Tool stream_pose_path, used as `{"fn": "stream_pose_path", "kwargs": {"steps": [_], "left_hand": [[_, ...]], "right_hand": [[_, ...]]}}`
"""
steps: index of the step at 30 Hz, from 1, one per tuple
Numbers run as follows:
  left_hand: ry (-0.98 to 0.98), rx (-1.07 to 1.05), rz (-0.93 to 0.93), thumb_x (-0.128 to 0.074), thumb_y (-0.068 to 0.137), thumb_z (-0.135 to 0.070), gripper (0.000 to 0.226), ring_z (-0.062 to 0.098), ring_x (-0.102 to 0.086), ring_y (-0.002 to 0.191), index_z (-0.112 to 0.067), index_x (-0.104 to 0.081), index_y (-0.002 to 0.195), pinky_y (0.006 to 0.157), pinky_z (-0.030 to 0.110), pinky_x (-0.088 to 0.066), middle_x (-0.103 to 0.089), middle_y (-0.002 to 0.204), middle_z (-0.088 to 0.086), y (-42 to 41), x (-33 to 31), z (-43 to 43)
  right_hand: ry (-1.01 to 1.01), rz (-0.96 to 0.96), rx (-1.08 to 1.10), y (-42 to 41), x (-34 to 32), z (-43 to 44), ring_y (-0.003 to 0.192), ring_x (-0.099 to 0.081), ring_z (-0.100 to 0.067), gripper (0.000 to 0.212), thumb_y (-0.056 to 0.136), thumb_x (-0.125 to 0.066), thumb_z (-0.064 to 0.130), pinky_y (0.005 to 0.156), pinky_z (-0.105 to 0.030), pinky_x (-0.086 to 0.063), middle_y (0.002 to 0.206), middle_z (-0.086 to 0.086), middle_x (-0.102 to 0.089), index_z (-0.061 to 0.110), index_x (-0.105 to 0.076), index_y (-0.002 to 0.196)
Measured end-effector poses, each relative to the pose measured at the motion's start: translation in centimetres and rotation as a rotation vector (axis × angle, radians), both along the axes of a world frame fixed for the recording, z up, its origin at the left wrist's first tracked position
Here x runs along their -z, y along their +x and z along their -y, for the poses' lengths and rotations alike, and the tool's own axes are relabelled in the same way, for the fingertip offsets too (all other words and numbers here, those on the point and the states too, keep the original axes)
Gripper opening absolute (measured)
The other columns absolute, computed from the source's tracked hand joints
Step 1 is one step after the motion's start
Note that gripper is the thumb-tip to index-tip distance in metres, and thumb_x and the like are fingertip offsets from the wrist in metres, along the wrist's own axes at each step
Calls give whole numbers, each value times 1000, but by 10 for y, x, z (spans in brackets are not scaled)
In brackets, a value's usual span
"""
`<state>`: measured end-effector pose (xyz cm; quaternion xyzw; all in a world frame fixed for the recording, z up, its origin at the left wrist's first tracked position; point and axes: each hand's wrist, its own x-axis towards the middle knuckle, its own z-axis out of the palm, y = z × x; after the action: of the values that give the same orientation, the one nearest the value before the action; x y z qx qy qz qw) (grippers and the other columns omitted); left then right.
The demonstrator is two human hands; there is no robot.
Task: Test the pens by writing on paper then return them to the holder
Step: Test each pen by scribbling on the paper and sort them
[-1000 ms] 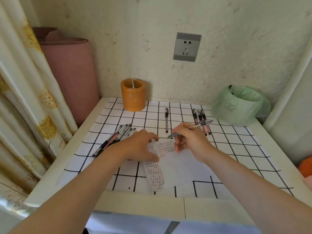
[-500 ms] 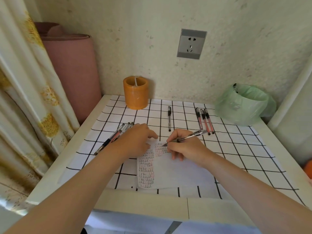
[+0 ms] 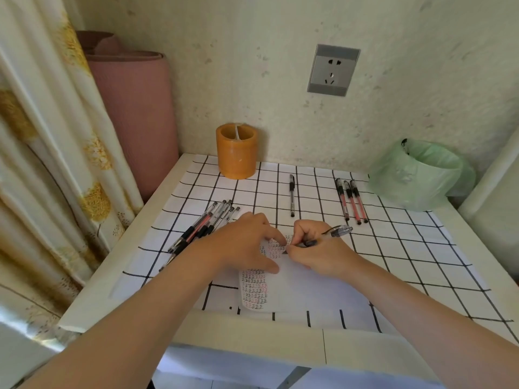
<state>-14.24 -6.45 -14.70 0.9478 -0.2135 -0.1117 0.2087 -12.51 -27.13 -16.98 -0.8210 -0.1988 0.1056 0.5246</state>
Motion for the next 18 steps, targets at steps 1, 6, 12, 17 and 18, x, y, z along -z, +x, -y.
{"fn": "stream_pose_path", "kwargs": {"steps": [1, 6, 12, 17, 18], "left_hand": [[-2, 3, -6, -78, 73, -56, 58, 8, -35, 108, -50, -56, 126, 84, 32, -42, -42, 107, -14, 0, 0, 0], [-28, 15, -12, -78, 72, -55, 52, 7, -35, 107, -52, -57, 120, 85, 31, -42, -41, 105, -16, 3, 1, 0], [-31, 14, -12, -78, 72, -56, 51, 7, -34, 107, -51, -57, 119, 85, 30, -41, -41, 104, -16, 2, 1, 1], [-24, 11, 0, -78, 72, -57, 52, 9, -35, 106, -49, -57, 119, 81, 29, -40, -41, 104, -15, 1, 1, 2], [-24, 10, -2, -78, 72, -56, 53, 9, -35, 106, -49, -57, 119, 81, 29, -40, -41, 104, -15, 1, 1, 2]], "right_hand": [[1, 1, -4, 0, 0, 0, 44, -50, -13, 21, 76, -67, 6, 42, -23, -38, 51, 5, -53, 14, -53, 64], [-18, 24, -32, 0, 1, 1, 49, -45, -12, 19, 75, -67, 9, 44, -24, -34, 54, 7, -52, 14, -53, 64], [-72, 43, -73, 0, -1, 2, 52, -41, -8, 23, 77, -68, 6, 45, -21, -32, 56, 10, -52, 18, -54, 64], [-60, 66, -66, -2, 2, 3, 52, -41, -7, 25, 78, -68, 4, 48, -22, -33, 58, 12, -52, 19, -54, 65], [-61, 71, -68, -2, 2, 3, 52, -41, -6, 23, 77, -68, 4, 47, -22, -33, 57, 13, -51, 18, -54, 65]]}}
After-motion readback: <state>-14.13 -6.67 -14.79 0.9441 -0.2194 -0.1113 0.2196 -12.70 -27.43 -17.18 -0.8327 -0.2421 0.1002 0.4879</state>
